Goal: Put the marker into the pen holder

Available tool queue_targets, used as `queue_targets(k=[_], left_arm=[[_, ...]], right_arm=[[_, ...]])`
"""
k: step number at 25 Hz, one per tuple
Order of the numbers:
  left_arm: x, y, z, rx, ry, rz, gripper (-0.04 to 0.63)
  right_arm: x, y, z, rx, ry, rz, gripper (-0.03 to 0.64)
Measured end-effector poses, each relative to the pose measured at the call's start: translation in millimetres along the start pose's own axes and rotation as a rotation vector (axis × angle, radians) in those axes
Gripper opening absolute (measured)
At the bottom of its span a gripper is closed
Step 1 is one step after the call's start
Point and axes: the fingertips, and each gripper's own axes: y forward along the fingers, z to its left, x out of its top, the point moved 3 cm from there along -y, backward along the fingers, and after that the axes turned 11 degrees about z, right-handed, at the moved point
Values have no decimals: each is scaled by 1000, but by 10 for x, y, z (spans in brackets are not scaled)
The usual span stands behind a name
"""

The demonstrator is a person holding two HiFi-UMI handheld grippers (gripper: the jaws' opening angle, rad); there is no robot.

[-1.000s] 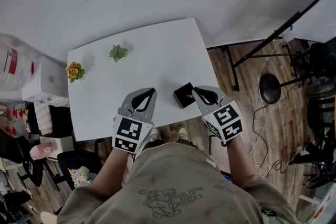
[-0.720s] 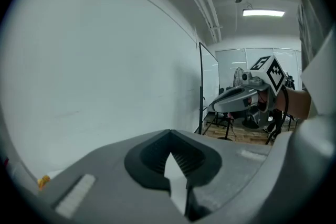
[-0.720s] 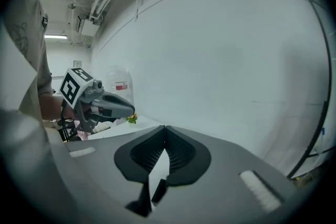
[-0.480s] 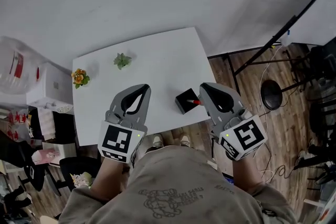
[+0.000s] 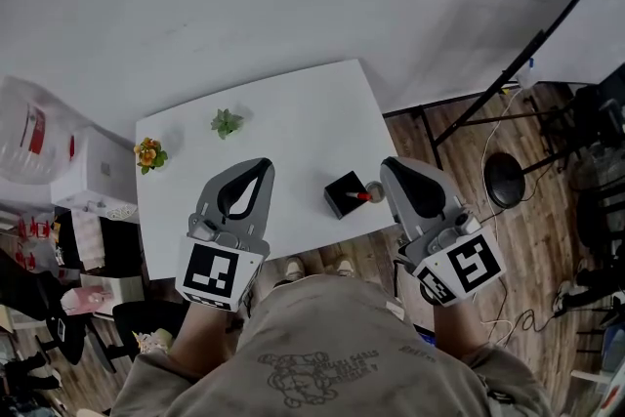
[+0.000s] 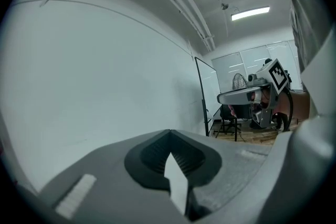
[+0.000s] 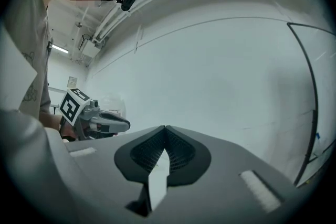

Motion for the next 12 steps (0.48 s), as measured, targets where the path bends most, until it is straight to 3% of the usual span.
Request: queue_targets(k=[12], left_arm=[[-555,296,-186,-56,-59,129,2]], right_arm=[[-655,140,-124,-20,68,176,28]])
